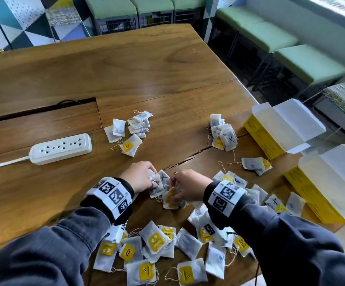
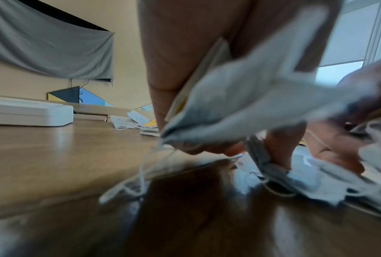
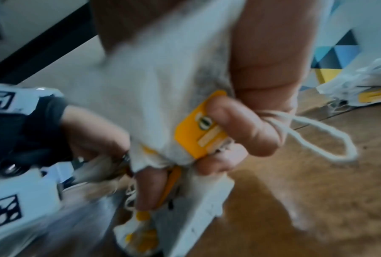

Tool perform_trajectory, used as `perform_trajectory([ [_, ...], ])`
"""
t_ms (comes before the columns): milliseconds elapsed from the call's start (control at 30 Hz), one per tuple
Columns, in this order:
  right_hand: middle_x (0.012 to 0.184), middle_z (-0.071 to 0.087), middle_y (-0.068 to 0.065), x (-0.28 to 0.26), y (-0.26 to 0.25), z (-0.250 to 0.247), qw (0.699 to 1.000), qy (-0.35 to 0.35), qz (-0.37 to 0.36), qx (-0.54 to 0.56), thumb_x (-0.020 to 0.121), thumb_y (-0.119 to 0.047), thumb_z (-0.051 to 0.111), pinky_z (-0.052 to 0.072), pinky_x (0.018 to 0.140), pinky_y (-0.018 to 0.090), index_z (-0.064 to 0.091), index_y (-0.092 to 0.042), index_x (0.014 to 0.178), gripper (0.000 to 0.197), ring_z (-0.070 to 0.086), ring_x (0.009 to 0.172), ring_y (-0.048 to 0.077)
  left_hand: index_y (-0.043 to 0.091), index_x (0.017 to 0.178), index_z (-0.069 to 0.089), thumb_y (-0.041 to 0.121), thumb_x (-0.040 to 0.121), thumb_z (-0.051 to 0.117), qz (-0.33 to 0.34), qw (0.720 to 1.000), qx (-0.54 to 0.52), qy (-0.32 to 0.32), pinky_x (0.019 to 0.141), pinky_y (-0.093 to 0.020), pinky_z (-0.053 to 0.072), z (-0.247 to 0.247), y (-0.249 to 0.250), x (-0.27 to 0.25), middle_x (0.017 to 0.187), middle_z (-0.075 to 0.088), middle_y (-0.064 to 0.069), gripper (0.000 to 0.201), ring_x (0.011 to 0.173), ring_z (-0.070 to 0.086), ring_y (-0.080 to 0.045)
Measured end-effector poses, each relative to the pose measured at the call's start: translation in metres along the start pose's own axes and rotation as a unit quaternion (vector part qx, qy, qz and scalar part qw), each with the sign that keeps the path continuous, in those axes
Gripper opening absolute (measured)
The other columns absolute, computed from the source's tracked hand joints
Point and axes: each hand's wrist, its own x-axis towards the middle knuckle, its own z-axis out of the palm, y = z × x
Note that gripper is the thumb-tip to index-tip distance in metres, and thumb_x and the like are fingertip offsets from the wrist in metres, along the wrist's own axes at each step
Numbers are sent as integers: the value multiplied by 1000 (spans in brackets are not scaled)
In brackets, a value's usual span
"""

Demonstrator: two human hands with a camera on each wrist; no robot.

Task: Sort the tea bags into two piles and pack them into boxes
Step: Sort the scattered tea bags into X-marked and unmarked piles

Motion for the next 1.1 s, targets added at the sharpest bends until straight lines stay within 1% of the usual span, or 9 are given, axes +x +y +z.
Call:
perform_trajectory([
  [233, 123, 41, 6, -1, 0, 12, 999, 19, 45, -18, 75, -39, 73, 48, 93, 40, 50, -16, 118, 54, 54, 107, 26, 23, 98, 60, 23, 74, 74, 33, 999, -22, 23, 83, -27, 42, 2, -5, -5, 107, 60, -1, 28, 99, 56, -18],
  [333, 113, 44, 4, -3, 3, 9, 999, 9, 28, -17, 75, -39, 73, 47, 92, 33, 56, -15, 115, 49, 54, 104, 22, 24, 99, 59, 23, 75, 72, 21, 1000, -20, 12, 75, -27, 44, 2, -2, -6, 104, 62, -1, 27, 90, 55, -17],
  [467, 76, 54, -7, -9, 13, -6, 992, 37, 11, 120, 73, -35, 77, 40, 56, 14, 56, -22, 87, 28, 55, 62, 1, 21, 98, 64, 25, 76, 72, 9, 1000, -1, -13, 76, -24, 41, 0, -1, -4, 104, 61, -2, 23, 98, 56, -20],
  [533, 69, 57, -10, -10, 16, -9, 981, 40, 5, 188, 72, -32, 78, 37, 47, 10, 49, -27, 76, 30, 51, 46, -4, 22, 92, 63, 26, 76, 72, 12, 1000, -24, -14, 75, -23, 38, 0, -1, -4, 99, 56, -1, 19, 94, 53, -18],
  [633, 79, 64, -3, -8, 15, -7, 974, 45, -5, 221, 72, -30, 79, 42, 53, 16, 47, -29, 72, 32, 54, 57, 5, 25, 77, 57, 22, 76, 72, 30, 997, -71, -7, 65, -24, 38, 0, -2, -6, 86, 58, 3, 15, 80, 52, -13],
  [733, 81, 64, -1, -5, 11, -5, 970, 53, -20, 236, 72, -29, 79, 43, 55, 18, 48, -29, 72, 31, 54, 59, 6, 29, 70, 55, 14, 76, 71, 44, 992, -118, -14, 66, -28, 44, 1, -4, -5, 81, 62, 1, 22, 74, 56, -15],
  [933, 96, 64, 4, 3, -2, -6, 987, 41, -27, 153, 74, -33, 76, 48, 73, 27, 53, -26, 81, 25, 58, 83, 15, 24, 77, 55, 5, 77, 67, 37, 983, -181, -7, 56, -21, 38, -1, -5, -1, 78, 58, 3, 23, 67, 51, -11],
  [1033, 89, 55, -1, 5, -8, 0, 993, 55, -26, 104, 77, -28, 71, 41, 60, 20, 51, -22, 86, 22, 50, 82, 16, 24, 82, 55, 15, 82, 67, 25, 982, -186, -16, 53, -19, 36, -2, -4, -2, 78, 57, 5, 15, 65, 50, -8],
  [1100, 88, 51, -2, 8, -12, 4, 993, 69, -18, 91, 78, -26, 69, 36, 62, 22, 48, -22, 86, 23, 47, 81, 15, 22, 90, 57, 22, 85, 64, 2, 978, -208, -26, 52, -20, 37, -4, -5, -2, 78, 58, 3, 8, 62, 50, -8],
])
